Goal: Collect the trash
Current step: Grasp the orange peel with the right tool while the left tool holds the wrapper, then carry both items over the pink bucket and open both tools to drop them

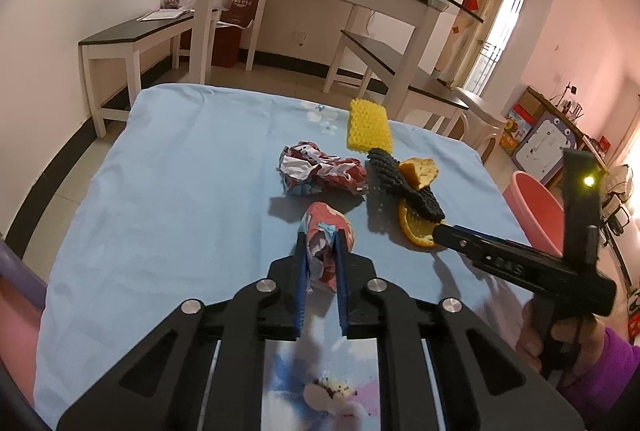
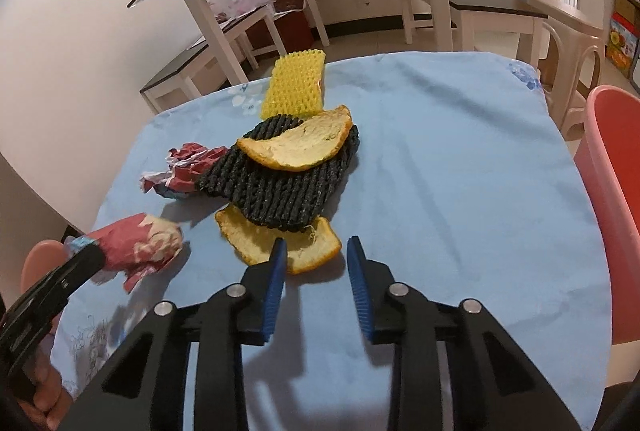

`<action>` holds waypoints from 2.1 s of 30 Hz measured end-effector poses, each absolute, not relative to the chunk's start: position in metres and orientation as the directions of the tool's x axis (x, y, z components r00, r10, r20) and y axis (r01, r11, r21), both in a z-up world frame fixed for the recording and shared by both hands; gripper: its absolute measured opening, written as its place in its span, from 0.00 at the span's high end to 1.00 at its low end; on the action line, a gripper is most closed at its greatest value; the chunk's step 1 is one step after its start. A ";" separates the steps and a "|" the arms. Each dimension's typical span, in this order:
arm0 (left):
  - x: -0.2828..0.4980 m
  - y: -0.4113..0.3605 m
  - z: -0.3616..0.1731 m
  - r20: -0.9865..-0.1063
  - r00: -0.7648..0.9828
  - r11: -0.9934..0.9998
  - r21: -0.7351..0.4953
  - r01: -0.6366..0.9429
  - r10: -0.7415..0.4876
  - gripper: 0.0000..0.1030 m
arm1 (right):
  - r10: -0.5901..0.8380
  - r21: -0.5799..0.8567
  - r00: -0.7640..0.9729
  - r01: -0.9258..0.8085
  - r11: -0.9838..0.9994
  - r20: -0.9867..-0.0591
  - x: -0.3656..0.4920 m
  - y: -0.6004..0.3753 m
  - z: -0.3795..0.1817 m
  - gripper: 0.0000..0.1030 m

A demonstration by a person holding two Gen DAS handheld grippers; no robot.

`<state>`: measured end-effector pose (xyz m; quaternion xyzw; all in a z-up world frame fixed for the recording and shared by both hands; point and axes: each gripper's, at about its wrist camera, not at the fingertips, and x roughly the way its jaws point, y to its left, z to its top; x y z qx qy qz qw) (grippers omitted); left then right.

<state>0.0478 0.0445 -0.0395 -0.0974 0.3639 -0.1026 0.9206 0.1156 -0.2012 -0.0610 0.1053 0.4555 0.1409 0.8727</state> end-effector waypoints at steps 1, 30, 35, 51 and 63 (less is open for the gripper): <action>0.046 0.044 -0.039 -0.649 0.715 0.960 -0.252 0.119 -0.259 0.88 | 0.340 0.312 0.544 -0.147 0.939 -0.768 0.117 -0.201 -0.062 0.79; 0.002 0.010 -0.009 -0.598 0.757 0.963 -0.210 0.167 -0.262 0.88 | 0.303 0.310 0.671 -0.114 0.944 -0.677 0.021 -0.271 -0.002 0.96; -0.002 -0.001 -0.008 -0.599 0.753 0.961 -0.206 0.184 -0.272 0.88 | 0.297 0.316 0.687 -0.102 0.943 -0.664 0.011 -0.284 0.003 0.96; 0.009 -0.054 0.003 -0.575 0.736 0.933 -0.198 0.300 -0.358 0.88 | 0.190 0.309 0.779 0.005 0.951 -0.598 -0.004 -0.345 0.022 0.96; 0.019 -0.147 0.016 -0.555 0.681 0.862 -0.149 0.484 -0.478 0.88 | 0.034 0.311 0.820 0.178 0.933 -0.572 -0.015 -0.428 0.024 0.96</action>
